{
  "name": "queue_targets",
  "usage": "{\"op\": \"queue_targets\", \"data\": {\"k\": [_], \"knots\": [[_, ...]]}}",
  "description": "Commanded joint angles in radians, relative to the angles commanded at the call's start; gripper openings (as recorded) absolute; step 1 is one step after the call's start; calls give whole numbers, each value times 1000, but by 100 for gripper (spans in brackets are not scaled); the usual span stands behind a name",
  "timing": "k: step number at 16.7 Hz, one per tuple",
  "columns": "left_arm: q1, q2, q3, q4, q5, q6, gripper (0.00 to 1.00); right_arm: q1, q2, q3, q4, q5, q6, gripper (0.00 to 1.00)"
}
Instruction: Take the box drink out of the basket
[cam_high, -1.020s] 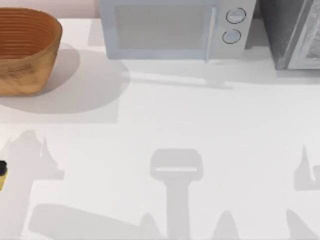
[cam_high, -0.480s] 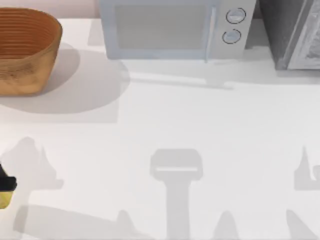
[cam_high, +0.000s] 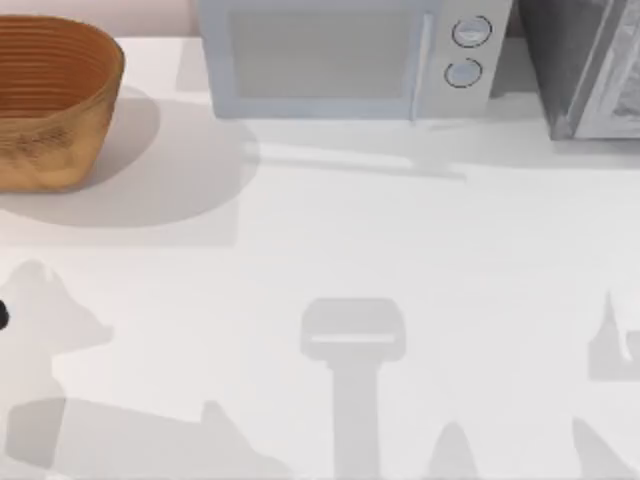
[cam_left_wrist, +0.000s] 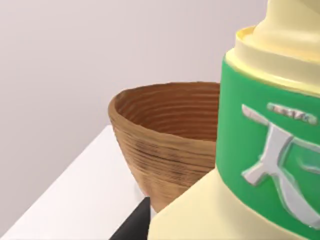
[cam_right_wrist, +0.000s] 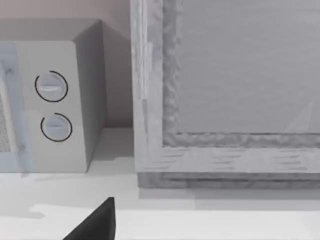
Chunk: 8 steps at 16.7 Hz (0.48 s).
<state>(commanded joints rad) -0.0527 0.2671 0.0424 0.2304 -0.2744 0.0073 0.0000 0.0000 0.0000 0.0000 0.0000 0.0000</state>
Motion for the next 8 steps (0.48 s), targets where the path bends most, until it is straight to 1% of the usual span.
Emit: {"op": "queue_targets", "data": {"k": [5,8], "knots": [[-64,288,52,249,-308,13,0,0,0,0,0,0,0,100],[-96,425,75,367,-453,18,0,0,0,0,0,0,0,100]]}}
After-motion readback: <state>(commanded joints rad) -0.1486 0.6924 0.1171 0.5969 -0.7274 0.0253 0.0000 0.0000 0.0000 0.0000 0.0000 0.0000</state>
